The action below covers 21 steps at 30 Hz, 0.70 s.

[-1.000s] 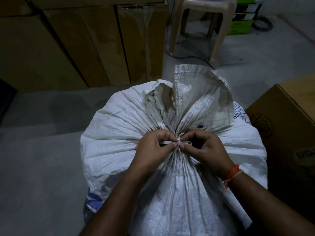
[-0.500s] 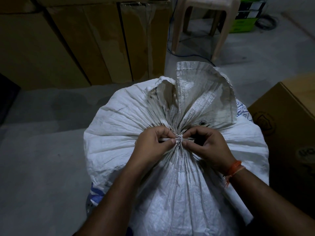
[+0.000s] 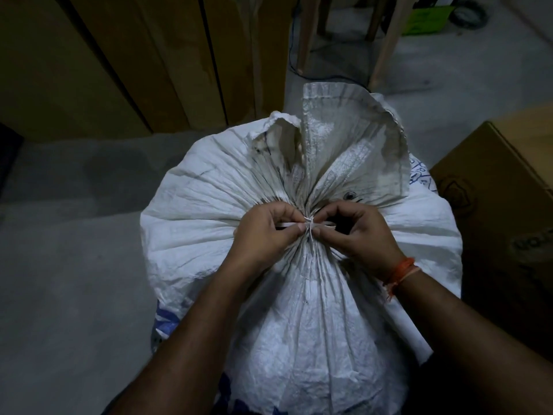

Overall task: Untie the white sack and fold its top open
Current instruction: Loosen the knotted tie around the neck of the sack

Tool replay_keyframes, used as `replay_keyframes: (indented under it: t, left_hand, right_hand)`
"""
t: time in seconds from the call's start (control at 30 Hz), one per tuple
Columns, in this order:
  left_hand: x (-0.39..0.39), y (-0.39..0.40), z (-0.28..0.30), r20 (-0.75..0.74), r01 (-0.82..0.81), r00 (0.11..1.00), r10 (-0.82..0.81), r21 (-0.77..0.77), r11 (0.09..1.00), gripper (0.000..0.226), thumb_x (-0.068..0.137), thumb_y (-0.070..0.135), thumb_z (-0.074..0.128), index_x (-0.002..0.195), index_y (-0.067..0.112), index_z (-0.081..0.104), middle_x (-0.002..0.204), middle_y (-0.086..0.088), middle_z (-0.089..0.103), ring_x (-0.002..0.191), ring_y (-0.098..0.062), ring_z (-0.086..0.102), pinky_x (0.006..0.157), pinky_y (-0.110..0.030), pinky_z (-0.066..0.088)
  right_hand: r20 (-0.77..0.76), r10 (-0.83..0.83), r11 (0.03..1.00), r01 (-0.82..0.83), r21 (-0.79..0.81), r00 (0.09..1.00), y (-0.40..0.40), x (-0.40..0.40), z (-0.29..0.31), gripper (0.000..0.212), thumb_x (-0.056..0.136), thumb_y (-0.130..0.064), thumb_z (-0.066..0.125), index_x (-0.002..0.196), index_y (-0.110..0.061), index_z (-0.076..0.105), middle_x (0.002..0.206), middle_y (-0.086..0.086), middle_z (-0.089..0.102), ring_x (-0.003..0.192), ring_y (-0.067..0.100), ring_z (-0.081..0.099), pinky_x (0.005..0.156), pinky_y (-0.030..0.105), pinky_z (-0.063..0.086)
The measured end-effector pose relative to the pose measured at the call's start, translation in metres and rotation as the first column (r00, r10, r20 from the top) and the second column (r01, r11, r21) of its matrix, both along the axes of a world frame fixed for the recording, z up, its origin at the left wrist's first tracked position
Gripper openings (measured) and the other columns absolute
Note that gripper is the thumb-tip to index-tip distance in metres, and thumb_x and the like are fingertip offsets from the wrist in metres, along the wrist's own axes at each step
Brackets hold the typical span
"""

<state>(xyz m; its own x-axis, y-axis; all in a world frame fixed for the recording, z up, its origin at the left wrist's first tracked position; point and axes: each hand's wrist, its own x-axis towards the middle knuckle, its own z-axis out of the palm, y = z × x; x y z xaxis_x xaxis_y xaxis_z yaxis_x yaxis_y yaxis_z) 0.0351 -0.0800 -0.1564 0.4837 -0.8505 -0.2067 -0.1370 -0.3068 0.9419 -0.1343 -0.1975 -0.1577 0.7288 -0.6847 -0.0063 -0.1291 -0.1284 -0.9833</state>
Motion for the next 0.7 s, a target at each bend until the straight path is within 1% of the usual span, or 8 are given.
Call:
replay_keyframes:
  t: [0.1,0.23,0.33,0.4,0.43,0.53,0.63,0.7]
  left_hand:
    - [-0.001,-0.001,0.0,0.016,0.0,1.0,0.0,0.012,1.0,0.015,0.079,0.032,0.083,0.086,0.019,0.08,0.085,-0.01,0.083,0.088,-0.038,0.079,0.085,-0.061,0.062]
    - [0.0,-0.001,-0.002,0.029,0.003,1.0,-0.004,0.02,1.0,0.015,0.079,0.034,0.083,0.086,0.022,0.08,0.084,-0.006,0.083,0.087,-0.033,0.08,0.086,-0.06,0.062]
    - [-0.001,-0.001,-0.001,0.039,0.007,0.999,-0.008,0.023,1.0,0.014,0.079,0.034,0.083,0.086,0.022,0.08,0.084,-0.003,0.083,0.087,-0.028,0.081,0.087,-0.058,0.063]
    - [-0.002,0.0,0.0,0.034,0.004,0.999,-0.005,0.019,1.0,0.014,0.079,0.035,0.084,0.085,0.022,0.08,0.085,-0.002,0.083,0.088,-0.026,0.081,0.088,-0.058,0.063]
    - [-0.002,0.0,0.001,0.027,0.003,1.0,-0.003,0.018,1.0,0.015,0.079,0.036,0.084,0.085,0.023,0.08,0.085,-0.002,0.083,0.088,-0.026,0.081,0.088,-0.058,0.062]
    - [-0.002,0.001,0.005,-0.003,0.009,1.0,-0.009,0.022,1.0,0.014,0.078,0.038,0.083,0.083,0.025,0.08,0.083,-0.001,0.083,0.084,-0.026,0.079,0.087,-0.06,0.062]
    - [-0.003,0.001,0.008,-0.041,0.004,0.999,-0.003,0.02,1.0,0.018,0.076,0.04,0.084,0.084,0.025,0.081,0.082,-0.005,0.083,0.079,-0.026,0.076,0.084,-0.062,0.061]
    - [-0.004,0.001,0.009,-0.057,0.002,0.998,-0.001,0.016,1.0,0.019,0.076,0.04,0.084,0.085,0.023,0.081,0.083,-0.01,0.082,0.075,-0.023,0.073,0.082,-0.062,0.061]
  right_hand:
    - [0.004,0.005,1.0,-0.005,-0.015,1.0,-0.001,0.0,0.0,0.013,0.08,0.0,0.085,0.09,-0.002,0.076,0.091,0.012,0.076,0.086,0.018,0.073,0.081,0.037,0.058]
    - [0.005,0.01,1.0,-0.01,-0.014,1.0,0.0,0.001,0.0,0.013,0.08,0.004,0.083,0.09,0.0,0.075,0.091,0.014,0.076,0.085,0.017,0.073,0.08,0.033,0.058]
    - [0.005,0.013,1.0,-0.013,-0.012,1.0,0.001,0.001,0.001,0.013,0.081,0.001,0.084,0.09,-0.002,0.075,0.09,0.011,0.076,0.085,0.018,0.074,0.08,0.033,0.058]
    - [-0.008,0.008,0.998,-0.009,-0.058,1.0,0.002,0.001,0.002,0.012,0.081,-0.005,0.084,0.09,-0.005,0.076,0.091,0.009,0.076,0.086,0.019,0.074,0.079,0.036,0.059]
    - [-0.025,0.007,0.994,-0.009,-0.109,1.0,0.002,0.0,0.003,0.012,0.082,-0.006,0.083,0.091,-0.008,0.076,0.091,0.007,0.076,0.088,0.02,0.075,0.079,0.04,0.061]
    - [-0.084,0.014,0.97,-0.034,-0.242,0.996,0.005,0.0,0.006,0.017,0.082,-0.005,0.08,0.095,-0.014,0.075,0.096,0.001,0.076,0.093,0.018,0.074,0.08,0.047,0.061]
    - [-0.069,0.005,0.978,-0.02,-0.21,0.998,0.005,0.0,0.007,0.018,0.081,-0.004,0.08,0.095,-0.014,0.074,0.095,0.003,0.075,0.093,0.021,0.074,0.081,0.051,0.061]
    - [-0.05,-0.006,0.983,-0.004,-0.181,0.999,0.007,0.001,0.007,0.016,0.081,-0.004,0.08,0.093,-0.013,0.073,0.093,0.005,0.075,0.09,0.024,0.074,0.08,0.052,0.06]
